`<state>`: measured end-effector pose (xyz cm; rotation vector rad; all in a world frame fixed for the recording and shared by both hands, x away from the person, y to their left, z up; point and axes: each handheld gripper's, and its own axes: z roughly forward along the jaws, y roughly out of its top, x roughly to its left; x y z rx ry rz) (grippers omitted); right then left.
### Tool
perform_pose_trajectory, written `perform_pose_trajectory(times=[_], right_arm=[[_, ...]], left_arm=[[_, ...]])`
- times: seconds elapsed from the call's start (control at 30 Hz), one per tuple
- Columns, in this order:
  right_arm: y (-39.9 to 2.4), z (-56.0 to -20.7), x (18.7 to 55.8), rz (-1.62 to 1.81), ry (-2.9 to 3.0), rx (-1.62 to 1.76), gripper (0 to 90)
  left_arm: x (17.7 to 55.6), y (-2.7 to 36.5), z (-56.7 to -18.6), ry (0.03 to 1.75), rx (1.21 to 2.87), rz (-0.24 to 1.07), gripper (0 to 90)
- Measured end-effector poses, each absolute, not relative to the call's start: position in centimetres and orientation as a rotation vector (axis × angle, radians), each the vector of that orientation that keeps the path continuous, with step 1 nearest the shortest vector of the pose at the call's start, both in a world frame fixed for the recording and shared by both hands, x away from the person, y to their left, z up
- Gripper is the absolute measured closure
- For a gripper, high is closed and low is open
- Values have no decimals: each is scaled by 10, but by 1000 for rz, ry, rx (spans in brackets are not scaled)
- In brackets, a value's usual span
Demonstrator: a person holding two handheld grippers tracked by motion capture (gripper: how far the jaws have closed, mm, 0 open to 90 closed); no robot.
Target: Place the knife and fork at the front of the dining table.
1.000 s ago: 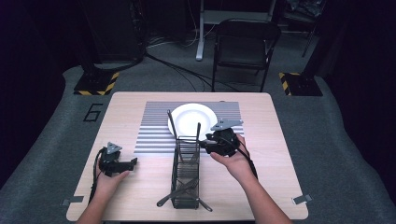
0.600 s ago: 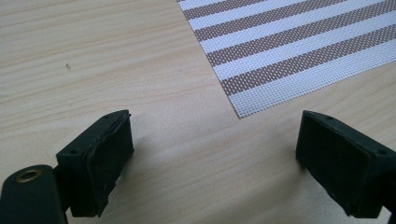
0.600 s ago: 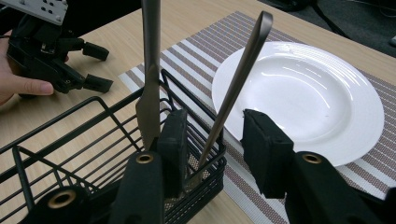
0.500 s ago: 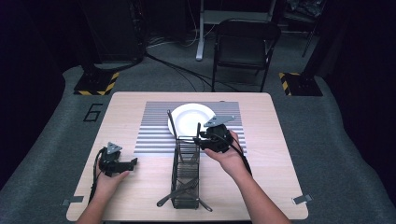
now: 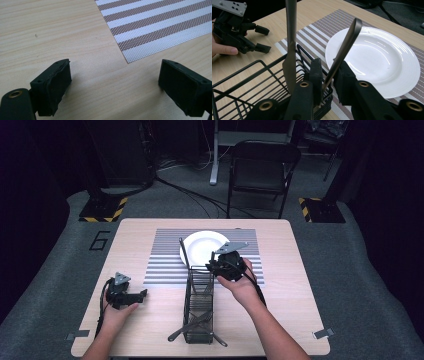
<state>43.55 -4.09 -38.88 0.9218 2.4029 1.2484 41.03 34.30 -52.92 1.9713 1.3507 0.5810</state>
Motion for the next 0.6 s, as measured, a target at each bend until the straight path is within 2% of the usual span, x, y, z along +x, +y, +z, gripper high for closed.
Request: perform_pose_trajectory(times=[0.1,0.6], right_arm=[[-41,-388,434,1254,2402,918,817],[-39,-387,425,1269,2412,872,833]], left_arm=[[410,343,-529,1350,1970,581,108],[410,343,-529,1356,1971,580,108]])
